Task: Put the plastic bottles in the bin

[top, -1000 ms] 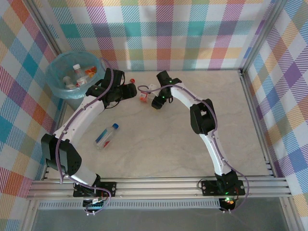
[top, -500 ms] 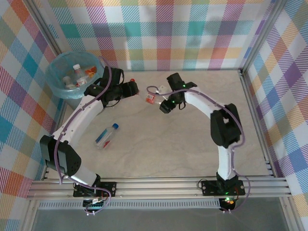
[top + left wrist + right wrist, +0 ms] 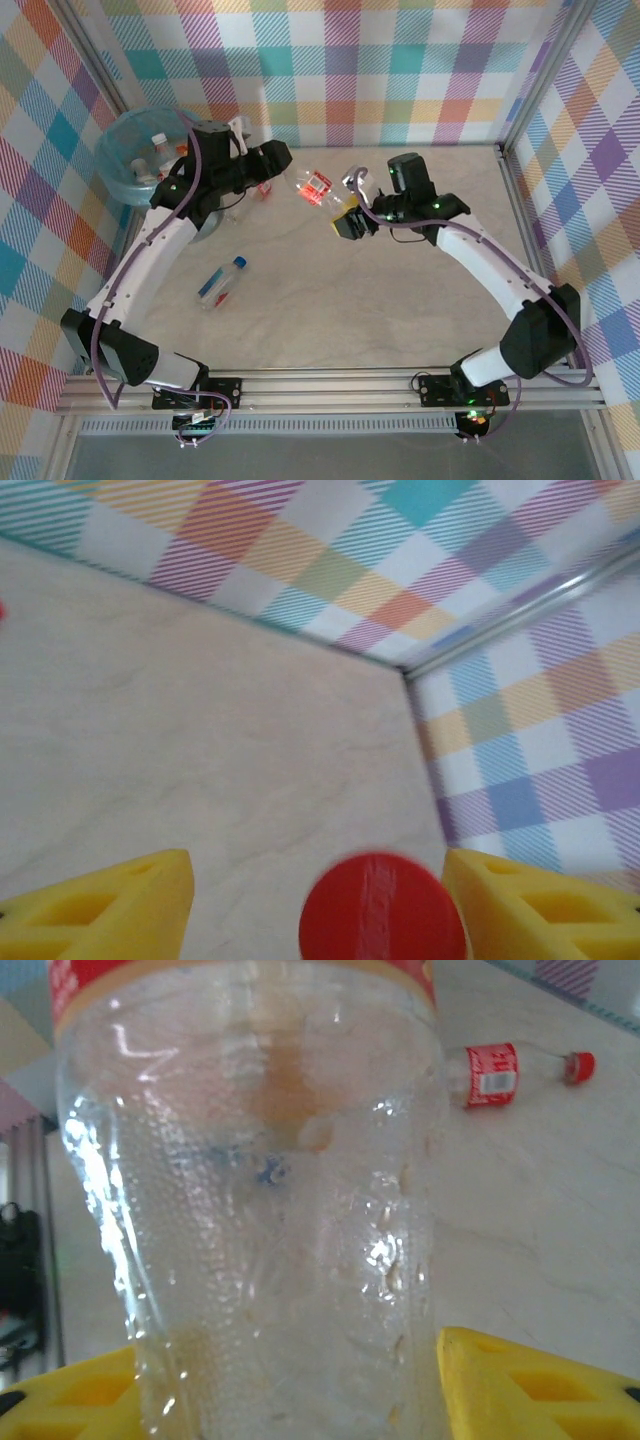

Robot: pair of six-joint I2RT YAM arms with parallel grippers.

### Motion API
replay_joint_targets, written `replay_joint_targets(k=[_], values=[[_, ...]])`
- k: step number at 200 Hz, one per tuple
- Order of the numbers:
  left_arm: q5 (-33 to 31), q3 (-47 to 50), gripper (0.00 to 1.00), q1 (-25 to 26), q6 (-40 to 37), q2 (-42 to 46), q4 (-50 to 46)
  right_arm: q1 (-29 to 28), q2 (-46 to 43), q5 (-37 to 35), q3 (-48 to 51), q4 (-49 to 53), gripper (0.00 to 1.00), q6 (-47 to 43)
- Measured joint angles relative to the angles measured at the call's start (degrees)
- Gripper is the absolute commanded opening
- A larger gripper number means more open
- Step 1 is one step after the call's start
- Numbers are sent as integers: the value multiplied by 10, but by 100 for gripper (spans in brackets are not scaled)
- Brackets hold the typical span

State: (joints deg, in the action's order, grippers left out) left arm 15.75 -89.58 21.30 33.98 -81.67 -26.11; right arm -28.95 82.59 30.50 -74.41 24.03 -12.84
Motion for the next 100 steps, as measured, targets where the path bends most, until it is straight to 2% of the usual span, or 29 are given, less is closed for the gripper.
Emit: replay_joint_targets(k=[30, 64, 91, 100], values=[[39, 0, 39, 0, 25, 9, 24, 0, -22, 26, 12, -6, 61, 7], [53, 3, 36, 0, 38, 33, 26, -3, -31, 39, 12, -11, 62, 14], [58, 8, 15, 0, 48, 51, 25, -8, -44, 41, 12, -12, 65, 18], [57, 9, 11, 0, 52, 57, 25, -9, -48, 41, 12, -14, 65, 20]])
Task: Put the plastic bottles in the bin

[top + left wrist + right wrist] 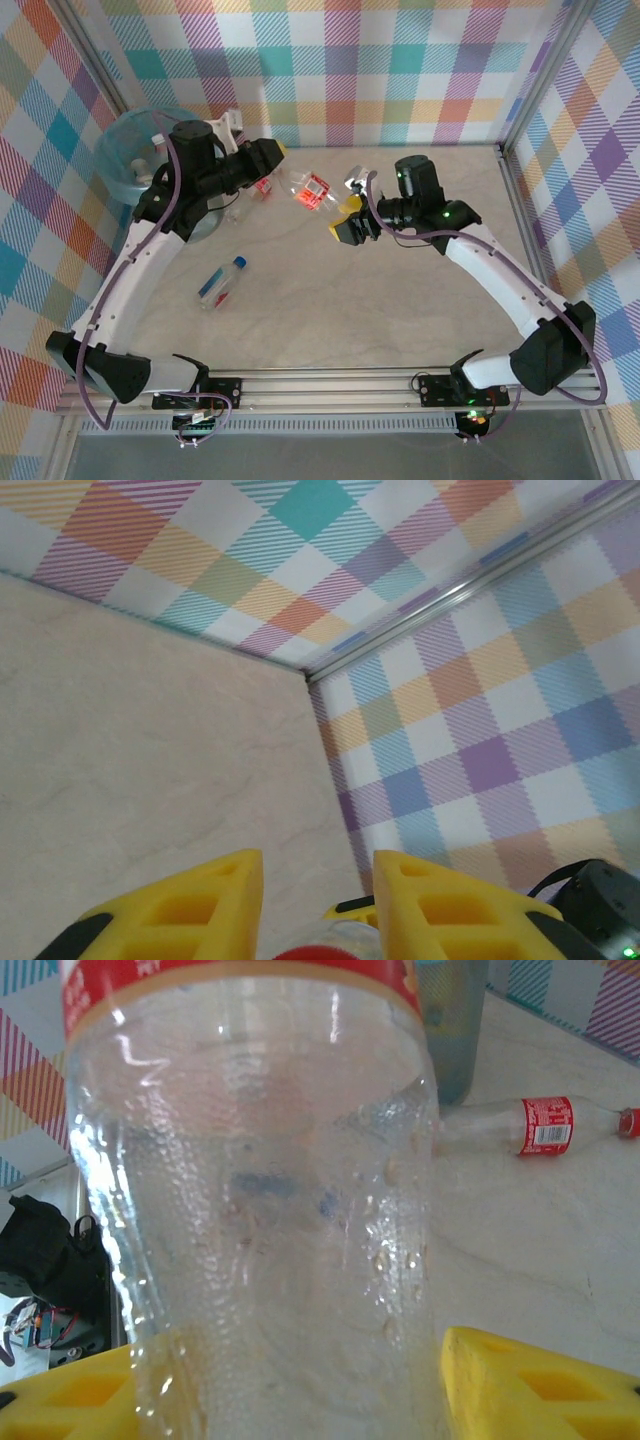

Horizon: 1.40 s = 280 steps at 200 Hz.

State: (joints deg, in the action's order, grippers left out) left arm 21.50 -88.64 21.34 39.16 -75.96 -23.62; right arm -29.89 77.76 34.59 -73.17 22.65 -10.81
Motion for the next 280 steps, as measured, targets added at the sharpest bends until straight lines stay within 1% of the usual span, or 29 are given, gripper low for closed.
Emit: replay_joint_targets(k=[10, 15, 18, 28, 32, 37, 47, 56, 68, 79, 87, 95, 122, 133, 141, 160, 172, 196, 214, 229, 250, 280], values=[[-1, 2, 11, 0, 2, 6, 0, -2, -5, 0, 0, -2, 65, 4], [-1, 2, 13, 0, 3, 10, 0, -4, -7, -1, 0, -3, 64, 6], [-1, 3, 16, 0, 3, 12, -1, -6, -8, -1, 0, -3, 64, 7], [-3, 3, 40, 0, 3, 19, -3, -12, -11, -5, 0, -6, 64, 10], [-4, 4, 46, 0, 3, 22, -3, -15, -12, -8, -1, -7, 64, 11], [-6, 4, 49, 0, 2, 27, -4, -19, -12, -10, -2, -8, 64, 12], [-6, 5, 49, 0, 5, 35, -4, -26, -12, -14, -4, -7, 64, 17], [-5, 5, 46, 0, 5, 43, -4, -31, -12, -16, -5, -7, 64, 20], [-5, 5, 37, 0, 5, 52, -4, -38, -12, -18, -7, -6, 64, 25], [-6, 5, 25, 0, 2, 57, -4, -44, -12, -20, -10, -6, 64, 27], [-6, 5, 20, 0, 3, 60, -3, -47, -12, -23, -12, -4, 64, 28], [-7, 6, 17, 0, 5, 61, -2, -51, -12, -27, -13, -3, 64, 29], [-10, 12, 17, 0, 5, 65, 0, -61, -11, -38, -19, 9, 64, 31], [-12, 12, 10, 0, 5, 66, 0, -64, -8, -42, -23, 14, 68, 31], [-12, 12, 0, 0, 5, 67, -2, -67, -7, -45, -24, 15, 74, 32], [-23, 12, 0, 1, 1, 71, -17, -73, -3, -56, -32, 16, 93, 37], [-48, 11, 0, 1, -6, 74, -33, -76, -3, -65, -40, 14, 100, 45], [-115, -19, 0, -6, -38, 73, -83, -77, -1, -98, -60, 6, 100, 71], [-158, -73, 0, -30, -69, 63, -113, -77, 7, -127, -84, 3, 100, 92], [-192, -138, 0, -72, -96, 43, -124, -77, 21, -143, -110, 3, 100, 112], [-217, -220, 0, -142, -119, 5, -124, -77, 47, -150, -145, -3, 100, 141], [-247, -298, 0, -220, -148, -56, -124, -83, 93, -145, -193, -11, 100, 184]])
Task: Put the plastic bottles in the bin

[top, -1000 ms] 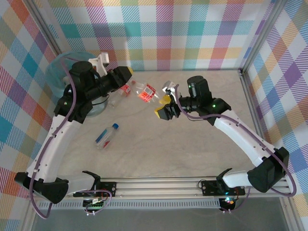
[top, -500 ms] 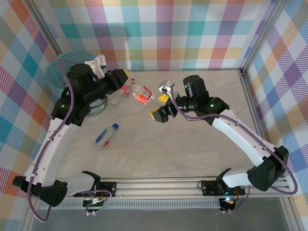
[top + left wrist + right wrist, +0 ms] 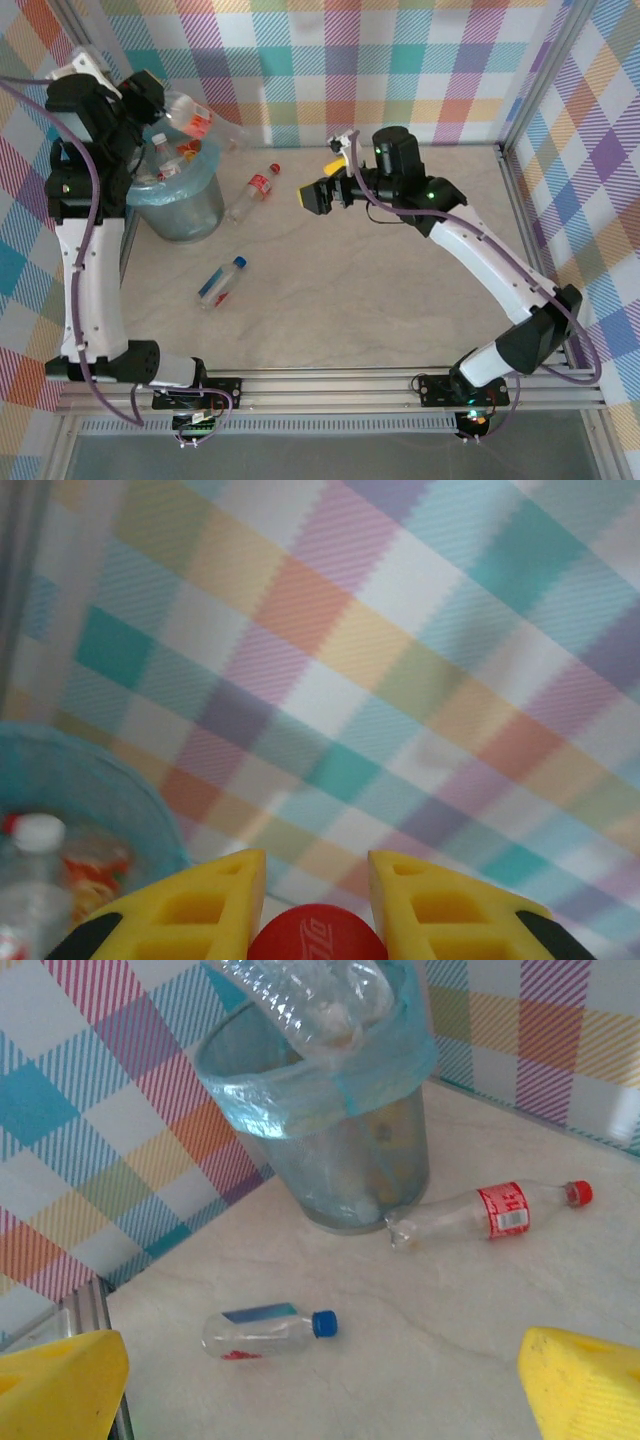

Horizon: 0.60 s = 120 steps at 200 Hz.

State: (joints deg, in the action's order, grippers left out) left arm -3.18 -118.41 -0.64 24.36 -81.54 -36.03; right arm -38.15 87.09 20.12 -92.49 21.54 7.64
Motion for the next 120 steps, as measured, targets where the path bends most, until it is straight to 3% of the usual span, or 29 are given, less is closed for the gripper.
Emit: replay_joint_targets(k=[31, 70, 120], values=[[-59, -59, 0, -49, -42, -68, 0, -35, 69, 8, -71, -8, 100, 31], [-85, -72, 0, -104, -62, -124, -1, -107, 181, 26, -199, -10, 100, 51], [-50, -61, 0, -119, -62, -155, 4, -162, 303, 60, -327, 11, 100, 55]])
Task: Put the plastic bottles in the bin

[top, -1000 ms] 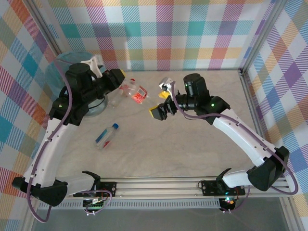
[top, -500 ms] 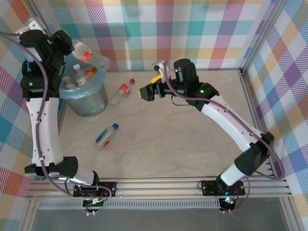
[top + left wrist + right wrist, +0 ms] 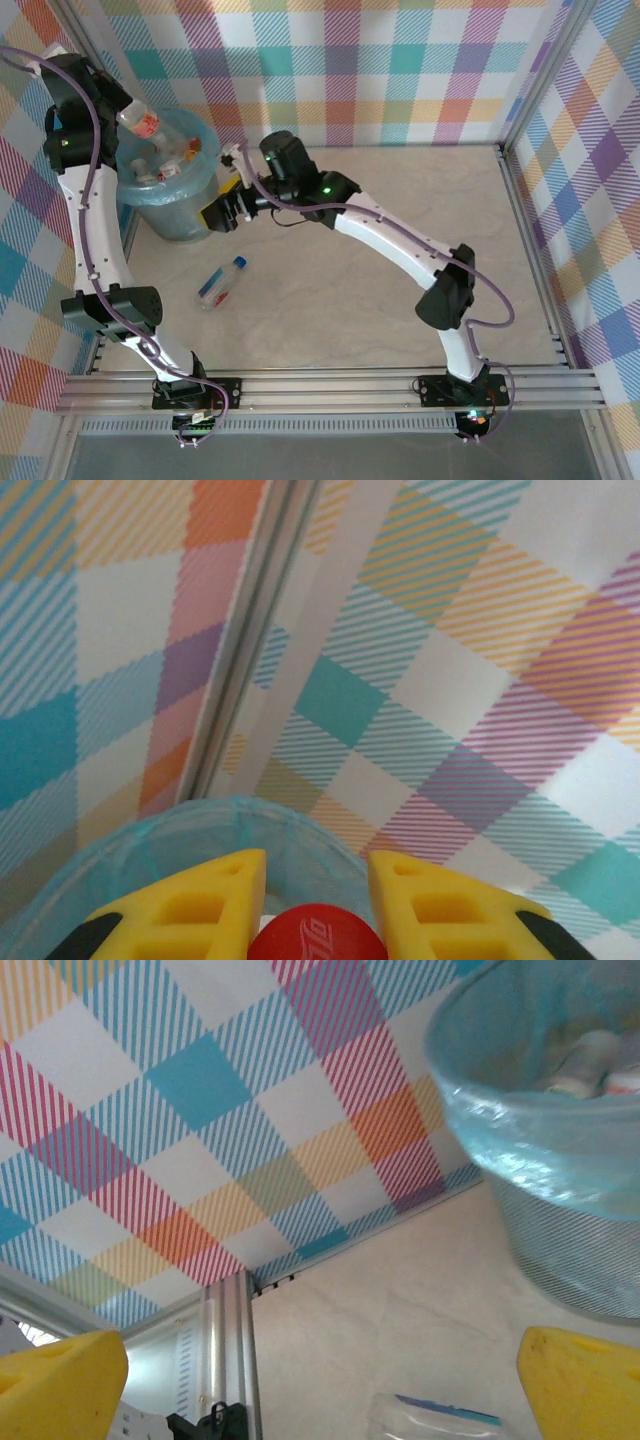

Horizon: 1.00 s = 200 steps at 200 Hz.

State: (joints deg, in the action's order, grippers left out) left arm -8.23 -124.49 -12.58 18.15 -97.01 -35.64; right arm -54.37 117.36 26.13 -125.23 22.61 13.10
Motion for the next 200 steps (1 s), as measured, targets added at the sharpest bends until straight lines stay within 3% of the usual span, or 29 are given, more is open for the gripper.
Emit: replay_joint_targets(k=[56, 92, 169, 200], values=[[42, 131, 0, 17, -34, -3, 39, -3, 8, 0, 29, 25, 100, 0], [41, 163, 0, 35, -82, -7, 86, -3, 1, -10, 81, 33, 100, -3], [43, 170, 0, 46, -125, -52, 141, -3, -7, -16, 96, 45, 100, -5], [34, 125, 0, 46, -130, -97, 100, -3, -10, -17, 96, 47, 100, -8]])
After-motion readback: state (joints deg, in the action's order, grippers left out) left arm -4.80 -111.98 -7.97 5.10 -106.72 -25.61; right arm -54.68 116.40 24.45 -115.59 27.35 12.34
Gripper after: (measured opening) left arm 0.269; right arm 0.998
